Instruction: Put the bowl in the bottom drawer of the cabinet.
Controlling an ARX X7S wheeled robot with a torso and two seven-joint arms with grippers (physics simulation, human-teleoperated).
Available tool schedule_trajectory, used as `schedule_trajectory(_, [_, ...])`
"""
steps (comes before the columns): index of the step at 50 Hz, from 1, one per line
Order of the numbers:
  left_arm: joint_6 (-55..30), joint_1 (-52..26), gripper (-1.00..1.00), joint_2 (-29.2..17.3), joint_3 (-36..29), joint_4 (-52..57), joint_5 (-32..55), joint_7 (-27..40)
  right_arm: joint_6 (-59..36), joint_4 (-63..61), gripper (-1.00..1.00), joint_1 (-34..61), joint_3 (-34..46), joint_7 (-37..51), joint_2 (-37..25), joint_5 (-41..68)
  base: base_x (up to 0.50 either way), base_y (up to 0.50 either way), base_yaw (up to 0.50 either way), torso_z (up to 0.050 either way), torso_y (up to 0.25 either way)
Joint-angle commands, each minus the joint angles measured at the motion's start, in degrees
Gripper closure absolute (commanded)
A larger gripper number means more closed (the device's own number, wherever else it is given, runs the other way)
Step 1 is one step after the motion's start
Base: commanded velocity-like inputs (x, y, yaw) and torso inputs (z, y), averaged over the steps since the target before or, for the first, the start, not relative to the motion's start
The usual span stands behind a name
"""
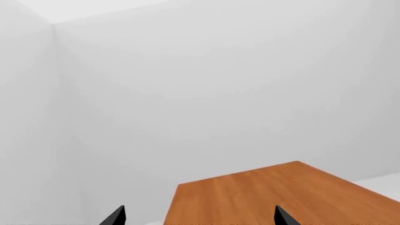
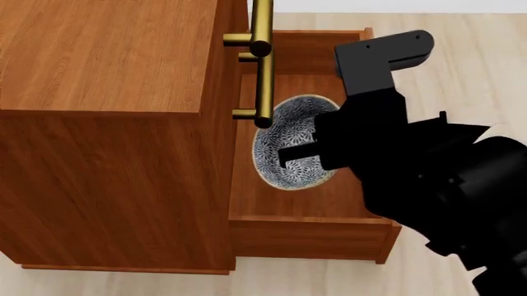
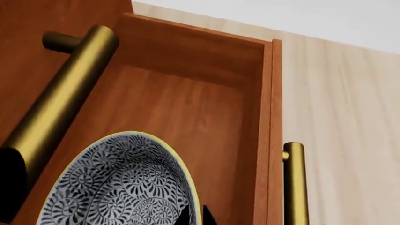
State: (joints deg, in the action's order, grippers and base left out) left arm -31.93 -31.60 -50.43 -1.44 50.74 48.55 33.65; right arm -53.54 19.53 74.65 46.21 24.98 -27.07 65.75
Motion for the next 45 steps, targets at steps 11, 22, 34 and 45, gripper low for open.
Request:
schedule_trajectory(11, [0.24, 0.42, -1.0, -0.37, 0.01, 0.13, 0.04, 0.33, 2.11, 2.4, 1.0, -1.03, 0.7, -2.18, 1.38, -1.85, 0.0, 0.0, 0.0, 0.0, 0.001])
schedule_trajectory(22, [0.18, -0.06, -1.0, -0.26, -0.7, -0.11, -0.24, 0.26, 2.87, 3.83, 1.0, -1.35, 1.29, -3.17, 1.79, -2.6, 0.0, 0.0, 0.0, 0.0, 0.0])
schedule_trajectory(34, [-0.06, -0.87, -1.0, -0.38, -1.01, -0.48, -0.04, 0.27, 4.38, 7.06, 1.0, -1.42, 2.37, -5.02, 3.32, -4.12, 0.0, 0.0, 0.0, 0.0, 0.001])
schedule_trajectory(45, [0.56, -0.29, -1.0, -0.24, -1.16, -0.96, -0.58, 0.03, 6.05, 10.39, 1.0, -1.72, 3.28, -7.0, 4.6, -5.5, 0.0, 0.0, 0.0, 0.0, 0.0])
